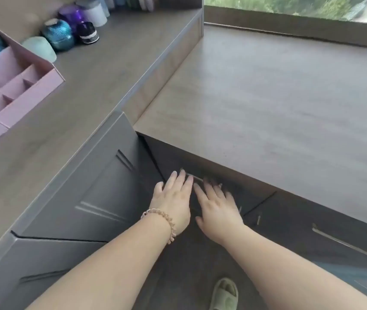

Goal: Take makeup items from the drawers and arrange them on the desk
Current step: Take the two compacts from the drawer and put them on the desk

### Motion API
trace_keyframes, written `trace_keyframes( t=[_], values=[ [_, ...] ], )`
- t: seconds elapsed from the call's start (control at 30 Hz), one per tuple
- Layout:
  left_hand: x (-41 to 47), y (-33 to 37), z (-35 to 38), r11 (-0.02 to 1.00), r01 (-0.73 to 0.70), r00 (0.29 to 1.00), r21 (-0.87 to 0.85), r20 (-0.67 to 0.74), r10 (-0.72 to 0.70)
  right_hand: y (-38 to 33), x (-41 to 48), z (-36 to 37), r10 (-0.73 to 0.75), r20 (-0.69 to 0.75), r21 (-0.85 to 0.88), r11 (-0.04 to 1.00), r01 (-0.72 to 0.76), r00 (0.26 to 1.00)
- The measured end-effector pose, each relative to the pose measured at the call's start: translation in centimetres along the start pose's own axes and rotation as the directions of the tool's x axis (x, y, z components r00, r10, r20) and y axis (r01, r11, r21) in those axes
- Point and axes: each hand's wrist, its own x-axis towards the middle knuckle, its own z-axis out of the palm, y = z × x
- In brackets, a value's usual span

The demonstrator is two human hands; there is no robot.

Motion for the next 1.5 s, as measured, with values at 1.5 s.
trace_keyframes(
  t=[1.5],
  values=[
    [-10.2, -10.0, 1.8, 0.905, -0.365, 0.931, 0.220, 0.063, 0.361, -11.9, -11.4, 3.1, 0.366, -0.135, -0.129, 0.915, -0.383, 0.921]
  ],
)
